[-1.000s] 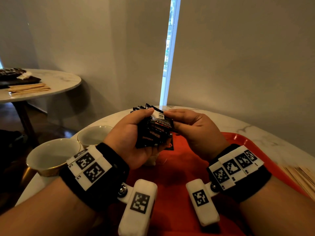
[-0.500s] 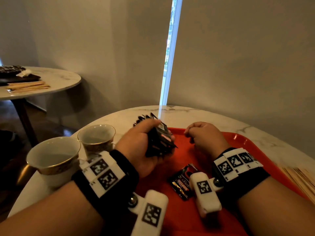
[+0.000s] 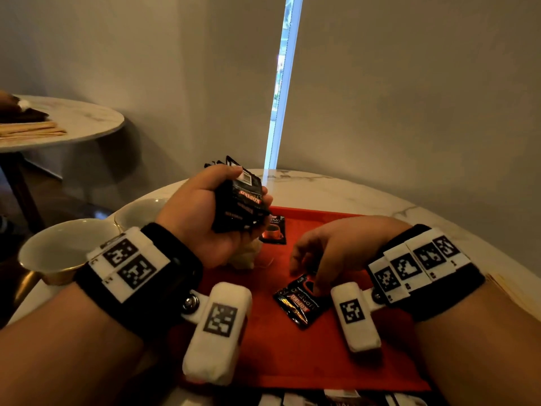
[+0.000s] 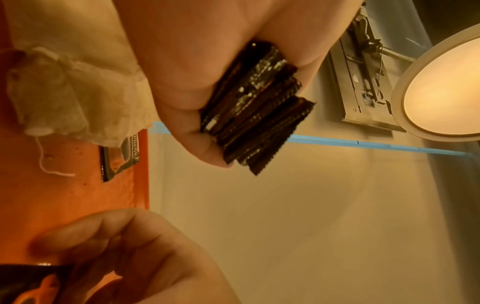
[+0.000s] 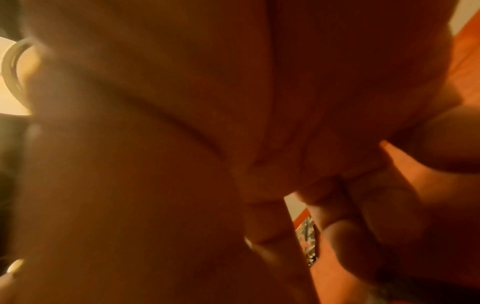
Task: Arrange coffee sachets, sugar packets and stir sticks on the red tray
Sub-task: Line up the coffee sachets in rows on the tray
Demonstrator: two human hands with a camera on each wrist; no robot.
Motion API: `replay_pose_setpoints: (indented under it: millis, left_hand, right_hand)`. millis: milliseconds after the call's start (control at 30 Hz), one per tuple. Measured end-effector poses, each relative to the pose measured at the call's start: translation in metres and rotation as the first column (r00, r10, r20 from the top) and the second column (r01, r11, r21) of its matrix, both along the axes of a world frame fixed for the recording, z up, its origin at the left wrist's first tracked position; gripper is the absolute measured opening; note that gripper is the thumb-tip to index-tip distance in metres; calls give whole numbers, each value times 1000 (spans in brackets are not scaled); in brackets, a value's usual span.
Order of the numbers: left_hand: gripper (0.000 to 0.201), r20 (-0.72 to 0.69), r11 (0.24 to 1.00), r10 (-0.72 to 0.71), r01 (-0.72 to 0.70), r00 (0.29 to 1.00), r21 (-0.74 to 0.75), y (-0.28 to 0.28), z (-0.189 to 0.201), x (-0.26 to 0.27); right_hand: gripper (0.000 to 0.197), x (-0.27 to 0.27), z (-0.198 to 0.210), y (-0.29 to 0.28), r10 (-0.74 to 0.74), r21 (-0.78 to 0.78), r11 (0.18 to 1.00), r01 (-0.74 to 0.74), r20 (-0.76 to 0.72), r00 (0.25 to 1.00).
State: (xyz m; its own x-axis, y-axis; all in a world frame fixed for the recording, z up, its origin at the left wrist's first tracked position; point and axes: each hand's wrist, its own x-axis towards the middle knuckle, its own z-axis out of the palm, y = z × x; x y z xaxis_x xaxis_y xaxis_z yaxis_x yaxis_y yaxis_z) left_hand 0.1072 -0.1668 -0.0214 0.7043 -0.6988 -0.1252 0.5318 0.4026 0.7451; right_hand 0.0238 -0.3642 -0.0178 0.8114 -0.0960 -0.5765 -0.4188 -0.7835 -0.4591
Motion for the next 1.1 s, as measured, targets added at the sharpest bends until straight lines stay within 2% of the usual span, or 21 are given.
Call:
replay_pose_setpoints:
  millis: [167, 367, 467, 533, 667, 767, 900, 1000, 1100]
  left_hand:
    - [47, -14, 1000, -3, 2, 1000, -21, 3, 1, 1]
    - [43, -15, 1000, -3, 3, 1000, -22, 3, 1, 2]
    - [44, -8, 1000, -13, 13, 1000, -27, 3, 0, 4]
    - [43, -10, 999, -11, 11, 1000, -30, 3, 1, 4]
    - [44, -7, 1000, -6, 6, 1000, -29, 4, 2, 5]
    - [45, -4, 1000, -2, 1, 1000, -30, 5, 2, 6]
    - [44, -5, 999, -3, 3, 1000, -37, 5, 3, 5]
    - [43, 1, 999, -6, 6, 1000, -32, 5, 4, 4]
    - [43, -9, 999, -5, 5, 1000, -32, 6, 3, 4]
  right_hand:
    - [34, -3, 0, 5, 28, -108, 994, -29, -5, 1000]
    - [16, -2, -2, 3, 24, -233, 972, -12, 46, 999]
    - [7, 0, -7, -6, -24, -130, 991, 43, 148, 989]
    - [3, 3, -12, -14, -114, -41, 991, 126, 224, 968]
    - [13, 14, -25, -35, -373, 167, 927, 335, 357, 856]
    - [10, 17, -30, -45, -518, 231, 855, 463, 367, 773]
    - [10, 16, -32, -44, -639, 323, 769, 551, 367, 676]
    - [14, 16, -36, -42, -677, 370, 735, 569, 348, 648]
    - [19, 17, -37, -40, -675, 401, 734, 548, 346, 651]
